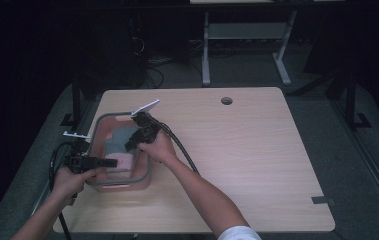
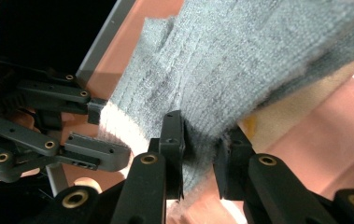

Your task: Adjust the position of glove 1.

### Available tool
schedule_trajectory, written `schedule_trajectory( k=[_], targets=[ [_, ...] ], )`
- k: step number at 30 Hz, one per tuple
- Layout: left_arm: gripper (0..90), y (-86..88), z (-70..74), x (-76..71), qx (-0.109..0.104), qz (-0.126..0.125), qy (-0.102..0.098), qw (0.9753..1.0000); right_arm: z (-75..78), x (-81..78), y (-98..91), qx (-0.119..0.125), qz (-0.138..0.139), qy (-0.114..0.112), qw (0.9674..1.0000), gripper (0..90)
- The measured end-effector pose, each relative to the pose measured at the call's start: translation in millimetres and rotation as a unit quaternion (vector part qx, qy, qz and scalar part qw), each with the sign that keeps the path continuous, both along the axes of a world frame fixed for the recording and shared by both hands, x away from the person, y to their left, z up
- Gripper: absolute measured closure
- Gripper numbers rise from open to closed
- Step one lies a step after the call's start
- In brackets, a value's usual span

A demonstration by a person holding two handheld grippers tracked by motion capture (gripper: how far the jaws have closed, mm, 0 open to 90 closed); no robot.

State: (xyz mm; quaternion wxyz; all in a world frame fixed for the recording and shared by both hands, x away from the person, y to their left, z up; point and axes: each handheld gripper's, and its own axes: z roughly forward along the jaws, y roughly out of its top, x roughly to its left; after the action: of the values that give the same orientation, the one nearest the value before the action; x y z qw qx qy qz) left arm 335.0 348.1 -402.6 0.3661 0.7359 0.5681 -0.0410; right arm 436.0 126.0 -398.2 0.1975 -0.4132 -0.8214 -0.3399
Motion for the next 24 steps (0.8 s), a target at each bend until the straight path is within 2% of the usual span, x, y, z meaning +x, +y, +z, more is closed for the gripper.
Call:
schedule_trajectory(
  k=[8,13,21,24],
  targets=[
    [59.2,-2.3,-0.2,-0.1,0.01,0.004,-0.001,0.9999,0.6,1.0,-0.5,-0.009,-0.003,-0.009,0.9999,71.3],
    [57.3,-2.4,0.7,0.4,0.019,-0.001,-0.003,0.9998,3.5,2.3,-3.6,-0.015,-0.012,-0.024,0.9995,68.8],
    [54.8,-4.3,3.2,0.4,0.021,0.009,-0.003,0.9997,9.7,6.0,-13.4,-0.008,-0.028,-0.035,0.999,67.7],
    [54.2,-3.7,4.7,0.4,0.028,0.007,-0.003,0.9996,11.3,6.2,-15.7,-0.01,-0.03,-0.037,0.9988,67.0]
  ],
)
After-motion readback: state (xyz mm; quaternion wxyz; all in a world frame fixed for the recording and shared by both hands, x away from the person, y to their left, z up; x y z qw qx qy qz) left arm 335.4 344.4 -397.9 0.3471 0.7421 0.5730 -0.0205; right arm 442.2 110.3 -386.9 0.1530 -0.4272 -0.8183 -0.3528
